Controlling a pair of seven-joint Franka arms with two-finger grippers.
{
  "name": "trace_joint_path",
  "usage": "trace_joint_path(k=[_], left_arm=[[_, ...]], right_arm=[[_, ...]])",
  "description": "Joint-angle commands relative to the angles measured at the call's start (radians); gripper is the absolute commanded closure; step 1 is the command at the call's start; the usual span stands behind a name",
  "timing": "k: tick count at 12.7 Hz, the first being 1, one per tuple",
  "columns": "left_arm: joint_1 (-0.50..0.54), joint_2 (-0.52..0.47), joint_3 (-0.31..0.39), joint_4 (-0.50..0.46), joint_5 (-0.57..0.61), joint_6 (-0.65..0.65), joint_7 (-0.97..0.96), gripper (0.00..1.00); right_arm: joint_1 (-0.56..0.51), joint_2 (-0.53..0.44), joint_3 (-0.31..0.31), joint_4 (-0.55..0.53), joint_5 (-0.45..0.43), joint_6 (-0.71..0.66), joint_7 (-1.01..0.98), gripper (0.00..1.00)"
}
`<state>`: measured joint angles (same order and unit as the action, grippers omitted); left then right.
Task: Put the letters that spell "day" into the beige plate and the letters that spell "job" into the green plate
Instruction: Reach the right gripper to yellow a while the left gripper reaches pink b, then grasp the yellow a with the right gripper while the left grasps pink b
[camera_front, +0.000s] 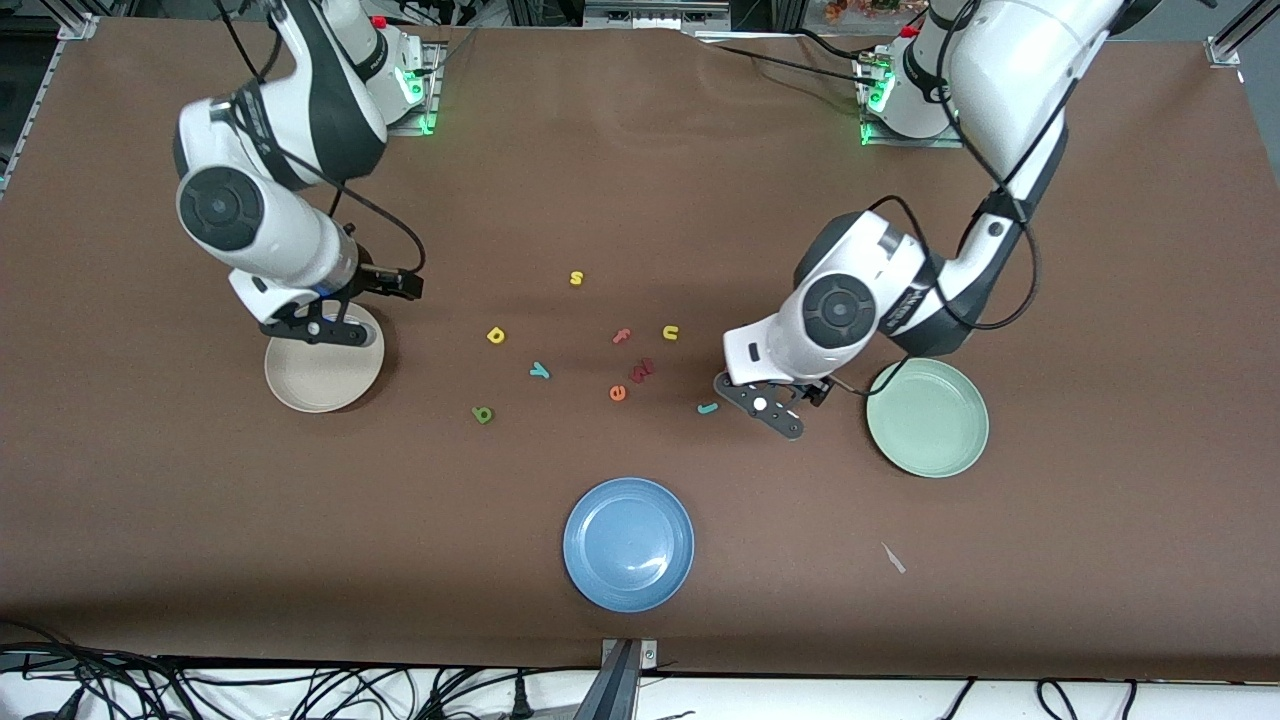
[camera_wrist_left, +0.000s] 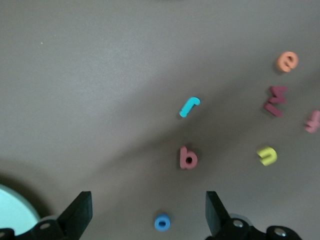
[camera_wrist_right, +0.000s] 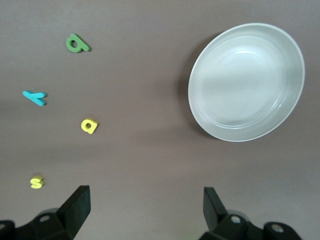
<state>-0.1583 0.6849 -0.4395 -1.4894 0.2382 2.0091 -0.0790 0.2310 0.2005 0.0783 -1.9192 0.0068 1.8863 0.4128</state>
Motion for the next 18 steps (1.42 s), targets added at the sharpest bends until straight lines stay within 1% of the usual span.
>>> trace_joint_path(k=[1,2,3,4,5,6,7,10,12,13,15,17,18], left_arm=[[-0.036,0.053,-0.001,-0.009,0.046,0.087,-0.087,0.05],[-0.041,0.062,0.001,-0.029,0.046,0.127,-0.088,0.08],[-0.041,0.062,0.002,-0.046,0.047,0.149,-0.088,0.15],[-0.041,0.067,0.002,-0.055,0.047,0.154,-0.087,0.19],[-0.041,0.068,0.002,-0.060,0.047,0.154,-0.088,0.22],[-0.041,0.073,0.002,-0.081,0.047,0.154,-0.088,0.27],[-0.041,0.077,0.002,-0.089,0.047,0.155,-0.087,0.30],[-0.041,0.085,0.004,-0.121,0.049,0.190,-0.087,0.31],[-0.036,0.088,0.004,-0.147,0.101,0.220,-0.088,0.31],[-0.033,0.091,0.004,-0.156,0.102,0.235,-0.088,0.31],[-0.032,0.093,0.004,-0.163,0.102,0.250,-0.090,0.31],[-0.035,0.102,0.004,-0.164,0.104,0.257,-0.090,0.32],[-0.035,0.105,0.004,-0.164,0.108,0.257,-0.090,0.33]], right_arm=[[-0.002,0.003,0.001,0.012,0.019,0.022,-0.002,0.00],[-0.001,0.005,0.005,0.000,0.024,0.072,0.015,0.00],[-0.001,0.007,0.005,-0.012,0.066,0.108,0.029,0.00],[-0.001,0.010,0.005,-0.027,0.117,0.147,0.058,0.00],[0.001,0.010,0.006,-0.050,0.131,0.184,0.108,0.00],[0.008,0.010,0.023,-0.072,0.131,0.218,0.163,0.00],[0.010,0.010,0.041,-0.101,0.131,0.270,0.200,0.00],[0.059,0.043,0.048,-0.181,0.131,0.428,0.355,0.00],[0.112,0.079,0.046,-0.202,0.127,0.517,0.492,0.00],[0.122,0.089,0.046,-0.219,0.127,0.563,0.532,0.00],[0.142,0.118,0.046,-0.265,0.127,0.667,0.581,0.00],[0.148,0.146,0.044,-0.326,0.127,0.801,0.583,0.00],[0.148,0.161,0.044,-0.339,0.127,0.838,0.583,0.00]])
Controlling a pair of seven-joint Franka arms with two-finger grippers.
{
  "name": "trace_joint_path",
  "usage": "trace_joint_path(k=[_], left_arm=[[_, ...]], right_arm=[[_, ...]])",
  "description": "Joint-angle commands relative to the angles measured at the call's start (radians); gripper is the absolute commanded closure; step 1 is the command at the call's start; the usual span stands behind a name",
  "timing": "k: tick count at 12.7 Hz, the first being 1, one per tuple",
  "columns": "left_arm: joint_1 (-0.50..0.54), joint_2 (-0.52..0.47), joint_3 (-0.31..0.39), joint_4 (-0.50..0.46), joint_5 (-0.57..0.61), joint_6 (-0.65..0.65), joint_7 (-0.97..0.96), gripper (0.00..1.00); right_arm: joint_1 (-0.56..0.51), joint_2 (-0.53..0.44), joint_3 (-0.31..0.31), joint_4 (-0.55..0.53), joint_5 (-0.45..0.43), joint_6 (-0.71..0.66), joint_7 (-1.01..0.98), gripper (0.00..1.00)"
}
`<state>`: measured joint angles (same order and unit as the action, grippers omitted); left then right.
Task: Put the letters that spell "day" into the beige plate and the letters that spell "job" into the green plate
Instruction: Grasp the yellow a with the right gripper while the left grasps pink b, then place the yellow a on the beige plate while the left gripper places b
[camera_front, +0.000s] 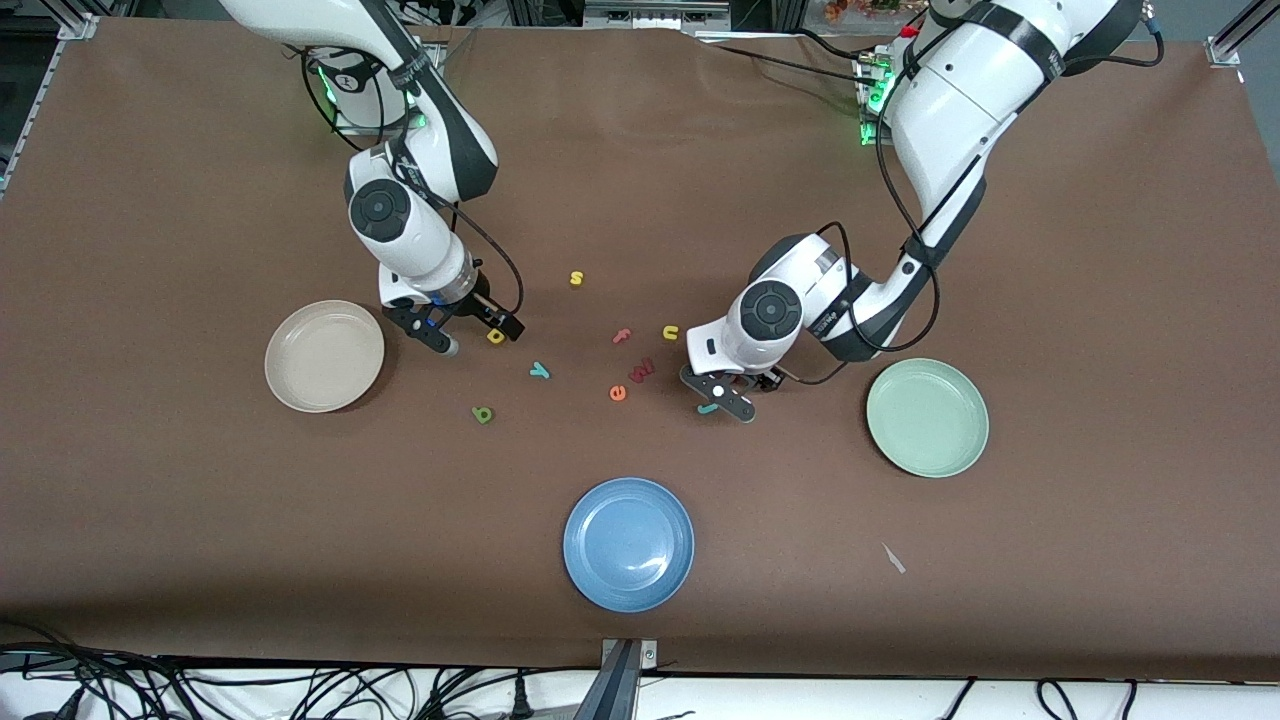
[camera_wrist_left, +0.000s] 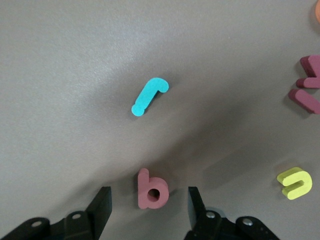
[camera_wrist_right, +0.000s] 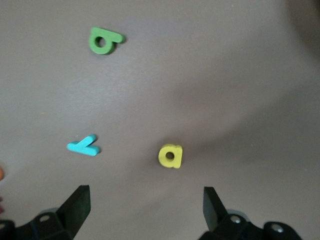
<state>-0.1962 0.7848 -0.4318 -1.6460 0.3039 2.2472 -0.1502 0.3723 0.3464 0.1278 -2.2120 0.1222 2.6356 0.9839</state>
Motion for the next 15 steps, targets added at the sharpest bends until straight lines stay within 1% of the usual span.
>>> trace_joint_path(k=[1,2,3,4,5,6,7,8,10,11,13,14,15], left_arm=[[0.003,0.005,-0.004,-0.008,0.046,0.019,-0.019,0.35],[0.001,0.008,-0.004,-0.008,0.046,0.019,-0.019,0.38],[0.001,0.011,-0.004,-0.008,0.046,0.019,-0.019,0.44],[0.003,0.011,-0.004,-0.008,0.046,0.019,-0.019,0.62],[0.004,0.010,-0.004,-0.008,0.046,0.019,-0.019,0.77],[0.007,0.008,-0.004,-0.008,0.046,0.019,-0.019,0.85],[0.009,0.005,-0.005,-0.006,0.046,0.019,-0.020,0.98],[0.014,-0.001,-0.005,-0.006,0.046,0.009,-0.019,1.00],[0.015,-0.025,-0.005,-0.006,0.046,-0.006,-0.019,1.00],[0.021,-0.042,-0.005,0.001,0.046,-0.049,-0.017,1.00],[0.047,-0.096,-0.007,0.009,0.046,-0.153,0.001,1.00],[0.067,-0.119,-0.007,0.009,0.046,-0.184,0.026,1.00],[0.093,-0.142,-0.008,0.009,0.046,-0.214,0.037,1.00]], right_arm=[[0.007,0.034,-0.005,-0.049,0.013,0.107,0.012,0.00],[0.007,0.042,-0.007,-0.049,0.013,0.107,0.012,0.00],[0.007,0.051,-0.007,-0.049,0.013,0.107,0.012,0.00],[0.007,0.059,-0.008,-0.046,0.011,0.107,0.010,0.00],[0.007,0.069,-0.010,-0.040,0.013,0.107,0.010,0.01],[0.007,0.080,-0.010,-0.032,0.011,0.106,0.012,0.01],[0.008,0.086,-0.010,-0.031,0.008,0.106,0.010,0.06],[0.008,0.091,-0.010,-0.026,0.005,0.103,0.010,0.11],[0.008,0.109,-0.010,-0.005,0.004,0.099,0.012,0.15],[0.008,0.120,-0.010,0.009,0.004,0.098,0.010,0.15],[0.008,0.132,-0.013,0.049,0.002,0.048,0.012,0.16],[0.008,0.134,-0.014,0.067,0.002,0.011,0.015,0.18],[0.008,0.135,-0.014,0.074,0.001,0.004,0.018,0.19]])
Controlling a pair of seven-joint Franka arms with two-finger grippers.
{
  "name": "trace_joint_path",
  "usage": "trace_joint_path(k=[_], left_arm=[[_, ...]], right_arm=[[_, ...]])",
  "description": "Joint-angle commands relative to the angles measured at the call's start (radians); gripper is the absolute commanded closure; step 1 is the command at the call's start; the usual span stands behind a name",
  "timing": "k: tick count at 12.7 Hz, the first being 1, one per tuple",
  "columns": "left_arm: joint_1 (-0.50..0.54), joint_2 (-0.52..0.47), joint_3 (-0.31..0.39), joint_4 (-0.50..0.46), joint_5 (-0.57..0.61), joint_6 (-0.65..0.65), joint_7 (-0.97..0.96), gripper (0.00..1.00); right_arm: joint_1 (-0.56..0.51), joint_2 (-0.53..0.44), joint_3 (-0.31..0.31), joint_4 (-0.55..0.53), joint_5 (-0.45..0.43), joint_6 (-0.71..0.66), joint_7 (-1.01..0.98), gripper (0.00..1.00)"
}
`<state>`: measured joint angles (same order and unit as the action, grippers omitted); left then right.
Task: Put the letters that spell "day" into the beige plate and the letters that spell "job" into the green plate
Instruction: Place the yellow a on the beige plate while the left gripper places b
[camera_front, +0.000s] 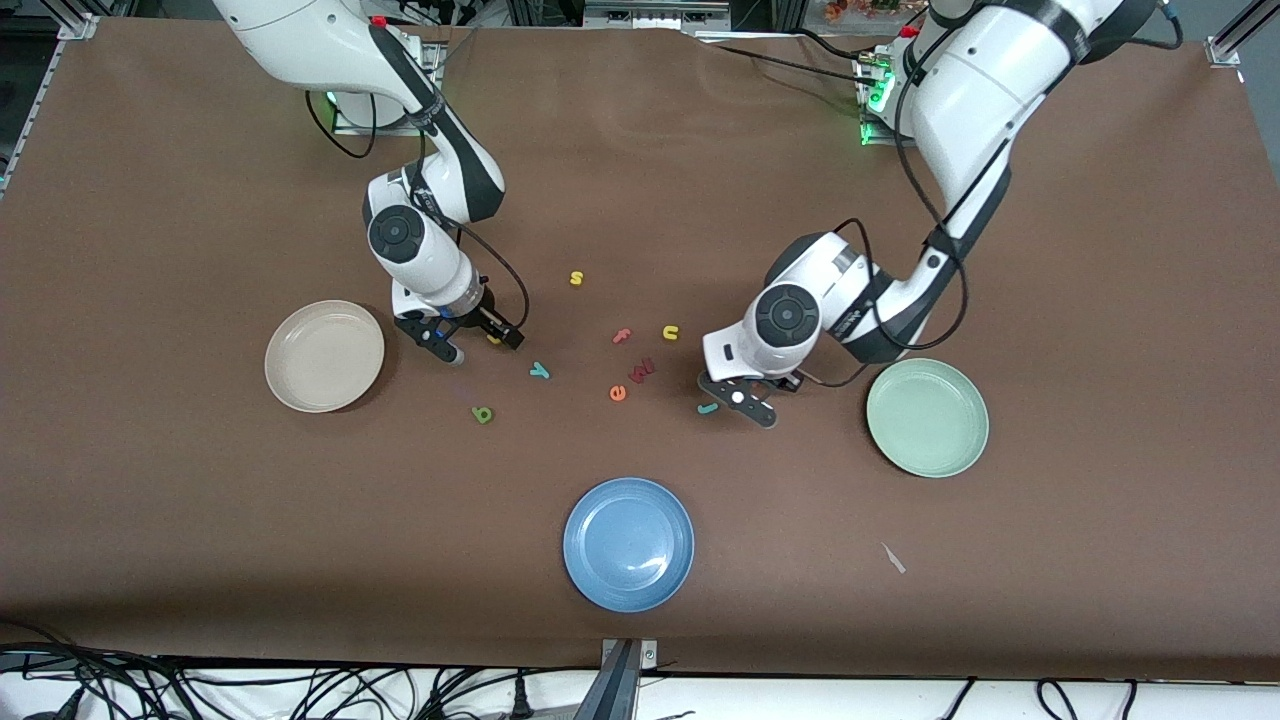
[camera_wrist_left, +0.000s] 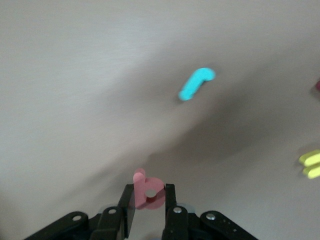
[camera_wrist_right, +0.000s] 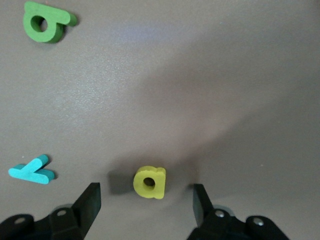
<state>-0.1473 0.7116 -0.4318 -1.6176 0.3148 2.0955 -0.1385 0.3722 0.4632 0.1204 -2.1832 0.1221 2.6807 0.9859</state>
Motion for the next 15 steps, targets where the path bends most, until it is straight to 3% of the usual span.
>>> trace_joint_path(k=[1,7,11,15], left_arm=[[0.072,-0.081,-0.008,-0.019,0.035,-0.080,0.036,1.00],[0.314,-0.095,-0.010,-0.021,0.035,-0.107,0.362,1.00],[0.348,-0.029,0.004,-0.024,0.110,-0.097,0.367,1.00],[0.403,0.038,0.004,-0.036,0.144,-0.003,0.369,0.99]], right_arm=[[0.007,0.023,-0.007,0.046,-0.001,-0.041,0.016,0.23],[0.008,0.028,-0.015,0.043,-0.010,-0.050,0.014,0.36],[0.008,0.026,-0.022,0.045,-0.010,-0.065,0.013,0.58],[0.007,0.029,-0.022,0.046,-0.010,-0.065,0.014,0.80]])
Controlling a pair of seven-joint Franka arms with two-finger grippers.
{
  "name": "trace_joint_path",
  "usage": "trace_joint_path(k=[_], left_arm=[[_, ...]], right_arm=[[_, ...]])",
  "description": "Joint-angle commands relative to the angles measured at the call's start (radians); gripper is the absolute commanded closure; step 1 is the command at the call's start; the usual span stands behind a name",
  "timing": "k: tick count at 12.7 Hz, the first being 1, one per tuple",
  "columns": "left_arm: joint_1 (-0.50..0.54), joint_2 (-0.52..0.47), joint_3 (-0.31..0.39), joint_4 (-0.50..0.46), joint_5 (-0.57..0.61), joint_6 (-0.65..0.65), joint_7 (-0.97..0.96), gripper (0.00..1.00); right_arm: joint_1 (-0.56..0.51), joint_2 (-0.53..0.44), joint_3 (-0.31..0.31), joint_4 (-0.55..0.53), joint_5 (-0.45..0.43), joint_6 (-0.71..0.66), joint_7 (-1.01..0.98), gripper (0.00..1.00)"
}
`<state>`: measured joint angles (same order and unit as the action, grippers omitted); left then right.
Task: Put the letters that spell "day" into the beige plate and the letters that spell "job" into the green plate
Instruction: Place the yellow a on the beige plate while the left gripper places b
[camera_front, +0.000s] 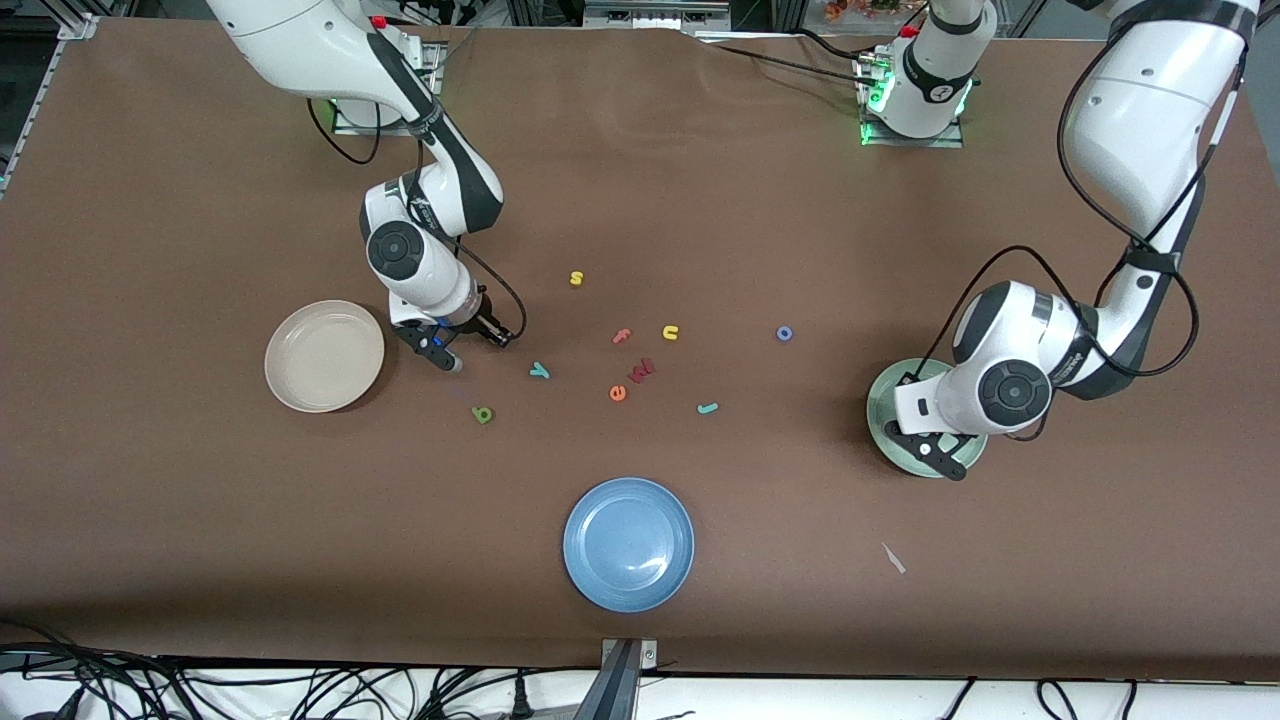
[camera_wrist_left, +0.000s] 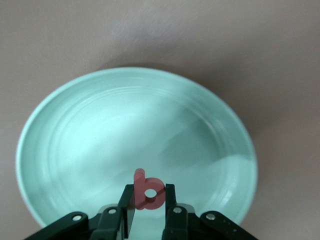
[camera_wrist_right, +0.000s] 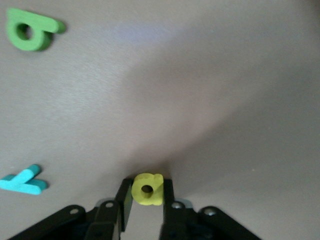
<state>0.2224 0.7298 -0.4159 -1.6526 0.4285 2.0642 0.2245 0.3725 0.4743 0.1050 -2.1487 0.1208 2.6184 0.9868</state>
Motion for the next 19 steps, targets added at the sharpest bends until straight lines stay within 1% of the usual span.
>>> trace_joint_path(k=[1,2,3,4,5,6,7,9,10,12,14,15,17,18,19], left_arm=[[0.034,0.020,-0.012,-0.001,0.030,0.028,0.004,0.96],[0.034,0.020,-0.012,-0.001,0.030,0.028,0.004,0.86],[0.034,0.020,-0.012,-0.001,0.030,0.028,0.004,0.53],[0.034,0.019,-0.012,0.000,0.030,0.027,0.004,0.17],[0.032,0.017,-0.014,0.000,0.030,0.022,0.004,0.00],[0.028,0.013,-0.015,0.002,0.030,0.017,0.004,0.00],[0.028,0.010,-0.018,0.004,0.029,0.010,-0.007,0.00],[0.026,-0.021,-0.037,0.013,0.010,-0.033,-0.013,0.00],[0.028,-0.038,-0.061,0.017,0.009,-0.068,-0.022,0.00],[0.026,-0.072,-0.093,0.017,-0.039,-0.104,-0.103,0.00],[0.028,-0.082,-0.139,0.017,-0.071,-0.150,-0.190,0.00],[0.028,-0.086,-0.162,0.016,-0.071,-0.163,-0.248,0.00],[0.028,-0.086,-0.211,0.007,-0.073,-0.168,-0.388,0.00],[0.026,-0.084,-0.236,0.001,-0.083,-0.168,-0.460,0.00],[0.023,-0.079,-0.256,-0.001,-0.089,-0.167,-0.528,0.00]], right_arm=[[0.006,0.021,-0.007,0.019,-0.009,-0.003,0.012,0.85],[0.006,0.023,-0.007,0.030,-0.009,-0.014,0.010,0.88],[0.006,0.023,-0.008,0.064,-0.009,-0.068,0.010,0.91],[0.005,0.015,-0.027,0.113,-0.013,-0.154,0.006,0.92],[0.006,0.006,-0.050,0.153,-0.060,-0.244,-0.003,0.92],[0.005,-0.020,-0.065,0.165,-0.120,-0.314,-0.032,0.92],[0.005,-0.045,-0.080,0.161,-0.148,-0.345,-0.089,0.92],[0.003,-0.113,-0.143,0.135,-0.151,-0.383,-0.274,0.92],[0.003,-0.143,-0.183,0.116,-0.150,-0.396,-0.372,0.92],[0.003,-0.192,-0.258,0.057,-0.150,-0.383,-0.547,0.92],[0.002,-0.226,-0.324,-0.012,-0.144,-0.313,-0.701,0.91],[0.002,-0.232,-0.347,-0.055,-0.144,-0.249,-0.761,0.91],[0.000,-0.229,-0.372,-0.138,-0.144,-0.088,-0.847,0.91],[0.000,-0.227,-0.380,-0.152,-0.144,-0.065,-0.890,0.87],[-0.001,-0.223,-0.381,-0.149,-0.142,-0.064,-0.927,0.60]])
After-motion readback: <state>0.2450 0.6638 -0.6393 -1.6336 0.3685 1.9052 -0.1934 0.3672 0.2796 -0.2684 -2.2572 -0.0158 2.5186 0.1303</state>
